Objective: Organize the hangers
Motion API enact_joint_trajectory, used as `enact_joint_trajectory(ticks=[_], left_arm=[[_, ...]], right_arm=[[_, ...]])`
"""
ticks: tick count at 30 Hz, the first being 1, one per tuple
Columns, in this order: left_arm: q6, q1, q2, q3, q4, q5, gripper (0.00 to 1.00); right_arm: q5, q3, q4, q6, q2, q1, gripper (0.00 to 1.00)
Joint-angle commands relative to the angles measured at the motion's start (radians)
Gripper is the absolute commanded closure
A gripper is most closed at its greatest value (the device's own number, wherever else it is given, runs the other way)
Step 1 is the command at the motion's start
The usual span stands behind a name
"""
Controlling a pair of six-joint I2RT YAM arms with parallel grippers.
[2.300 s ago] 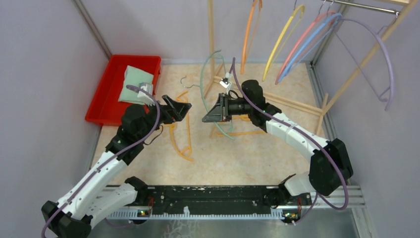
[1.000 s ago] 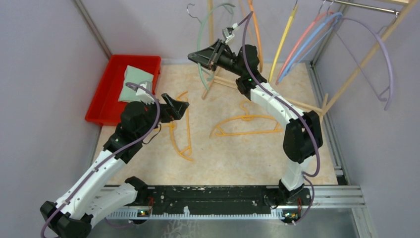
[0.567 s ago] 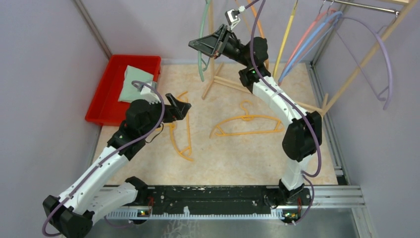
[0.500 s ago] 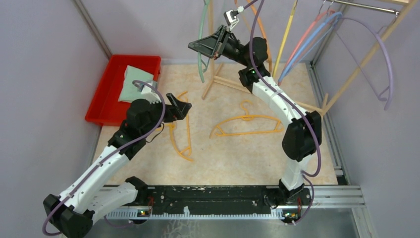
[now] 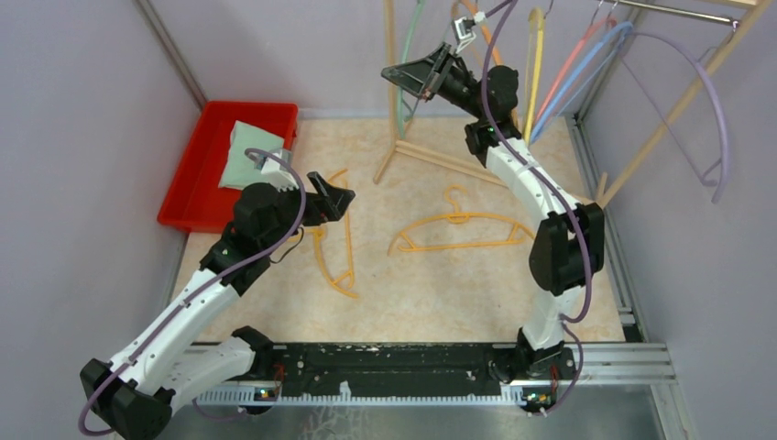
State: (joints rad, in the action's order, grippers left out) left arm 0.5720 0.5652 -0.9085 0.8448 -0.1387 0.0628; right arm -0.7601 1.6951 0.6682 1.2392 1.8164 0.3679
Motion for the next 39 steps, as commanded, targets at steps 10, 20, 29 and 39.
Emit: enact_joint_trajectory(ticks=[10, 20, 29, 39], left_arm=[[0.012, -0.004, -0.039, -0.006, 0.046, -0.047, 0.04], [0.019, -0.004, -0.066, -0.012, 0.071, -0.064, 0.04], [0.028, -0.004, -0.065, -0.026, 0.079, -0.062, 0.04], [0.013, -0.008, -0.063, -0.023, 0.067, -0.043, 0.04]], right_arm=[[0.165, -0.226, -0.11, -0.219, -0.318, -0.08, 1.0], [0.134, -0.188, -0.24, -0.29, -0.361, -0.094, 1.0], [0.086, -0.097, -0.357, -0.323, -0.286, -0.072, 1.0], [0.095, -0.002, -0.406, -0.348, -0.176, -0.024, 1.0]])
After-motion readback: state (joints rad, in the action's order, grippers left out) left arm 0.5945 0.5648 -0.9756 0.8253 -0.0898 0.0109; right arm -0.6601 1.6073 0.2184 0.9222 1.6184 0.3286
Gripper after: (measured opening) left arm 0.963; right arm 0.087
